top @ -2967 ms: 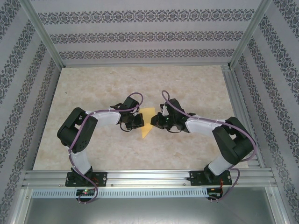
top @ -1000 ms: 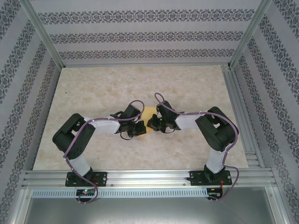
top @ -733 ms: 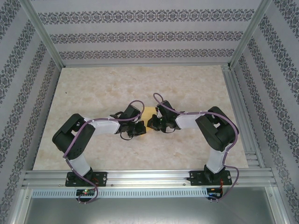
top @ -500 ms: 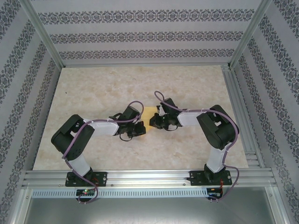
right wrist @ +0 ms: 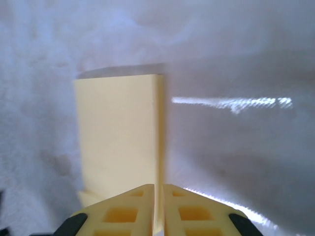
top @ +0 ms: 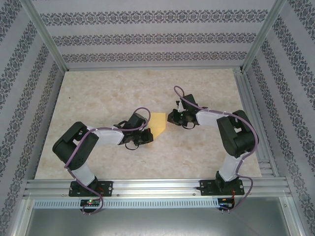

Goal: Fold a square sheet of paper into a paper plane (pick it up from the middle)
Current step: Third fold the triangle at the center of the table.

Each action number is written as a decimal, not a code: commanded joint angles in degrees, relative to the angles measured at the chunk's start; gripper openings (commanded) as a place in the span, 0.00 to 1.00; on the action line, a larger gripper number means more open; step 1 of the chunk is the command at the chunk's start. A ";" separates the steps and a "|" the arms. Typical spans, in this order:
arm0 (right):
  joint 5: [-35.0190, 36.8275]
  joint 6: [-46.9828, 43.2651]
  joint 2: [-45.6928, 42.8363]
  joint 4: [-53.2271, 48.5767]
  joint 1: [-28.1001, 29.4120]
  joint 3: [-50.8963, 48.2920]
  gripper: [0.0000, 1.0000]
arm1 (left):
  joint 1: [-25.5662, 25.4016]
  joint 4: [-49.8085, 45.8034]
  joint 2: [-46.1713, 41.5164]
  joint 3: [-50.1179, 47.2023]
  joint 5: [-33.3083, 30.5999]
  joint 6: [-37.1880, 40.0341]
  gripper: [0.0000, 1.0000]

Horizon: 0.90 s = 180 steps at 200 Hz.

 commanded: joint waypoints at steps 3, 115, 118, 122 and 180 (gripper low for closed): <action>0.17 -0.04 -6.19 2.27 4.08 -2.80 0.15 | -0.18 -7.79 1.49 -1.20 -2.78 -0.04 0.05; -1.64 6.33 6.34 6.05 9.96 -2.75 0.11 | -0.17 -9.95 -0.86 0.83 -2.58 0.95 0.09; -1.52 6.31 6.50 5.87 9.85 -2.76 0.11 | -0.17 -10.17 -1.08 0.84 -2.72 0.95 0.10; -1.28 6.27 6.70 5.70 9.83 -2.78 0.11 | -0.17 -10.45 -1.36 0.86 -2.95 1.12 0.10; 0.21 5.26 8.50 3.14 8.91 -2.76 0.11 | -0.08 -13.42 -2.87 -1.33 -3.59 2.29 0.11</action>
